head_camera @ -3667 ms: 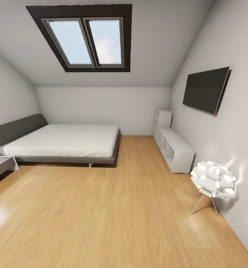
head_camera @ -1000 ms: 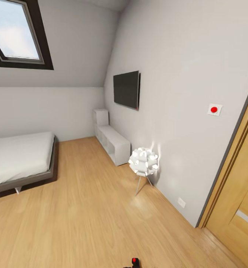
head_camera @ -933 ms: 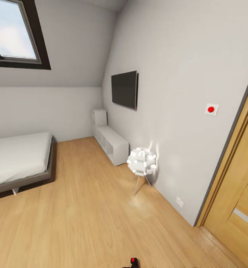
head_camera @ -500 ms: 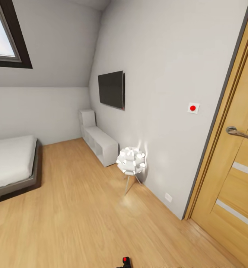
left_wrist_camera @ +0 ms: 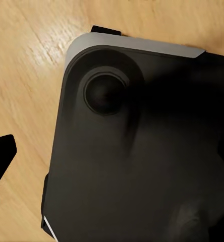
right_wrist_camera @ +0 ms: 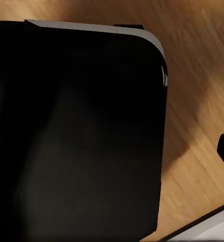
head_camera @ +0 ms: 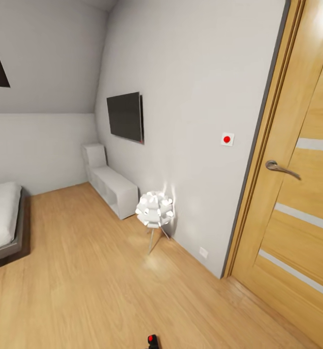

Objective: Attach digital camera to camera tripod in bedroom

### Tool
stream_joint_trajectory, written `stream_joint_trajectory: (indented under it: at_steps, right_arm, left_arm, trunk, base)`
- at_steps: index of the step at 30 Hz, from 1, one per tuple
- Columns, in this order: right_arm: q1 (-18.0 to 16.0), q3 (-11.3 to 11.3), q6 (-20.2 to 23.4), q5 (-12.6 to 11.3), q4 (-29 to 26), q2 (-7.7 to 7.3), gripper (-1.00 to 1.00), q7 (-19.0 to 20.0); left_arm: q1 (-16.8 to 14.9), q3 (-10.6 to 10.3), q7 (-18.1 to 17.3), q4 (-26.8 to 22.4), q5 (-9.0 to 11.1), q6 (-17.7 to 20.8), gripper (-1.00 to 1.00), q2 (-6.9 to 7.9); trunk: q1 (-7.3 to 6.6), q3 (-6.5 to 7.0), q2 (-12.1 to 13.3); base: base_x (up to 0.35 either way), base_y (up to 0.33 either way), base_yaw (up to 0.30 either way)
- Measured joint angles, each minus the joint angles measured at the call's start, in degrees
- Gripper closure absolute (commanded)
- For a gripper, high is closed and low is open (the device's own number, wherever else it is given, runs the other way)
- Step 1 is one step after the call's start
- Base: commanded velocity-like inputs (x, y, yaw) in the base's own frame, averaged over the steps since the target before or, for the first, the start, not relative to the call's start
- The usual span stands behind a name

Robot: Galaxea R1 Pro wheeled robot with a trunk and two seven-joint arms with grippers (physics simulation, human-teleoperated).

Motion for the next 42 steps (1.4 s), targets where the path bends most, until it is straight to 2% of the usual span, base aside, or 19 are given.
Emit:
stream_joint_trajectory:
  at_steps: [35, 42]
  right_arm:
    - [0.00, 0.09, 0.00, 0.14, 0.00, -0.01, -1.00, 0.00]
    - [0.00, 0.09, 0.17, 0.14, 0.00, -0.15, -1.00, 0.04]
  left_arm:
    - [0.00, -0.07, 0.26, 0.01, -0.01, 0.02, -1.00, 0.09]
    - [0.00, -0.08, 0.26, 0.02, -0.01, -0.03, -1.00, 0.09]
  trunk:
    - [0.00, 0.00, 0.00]
    - [0.00, 0.00, 0.00]
  base:
    - [0.000, 0.000, -0.242]
    - [0.000, 0.000, -0.054]
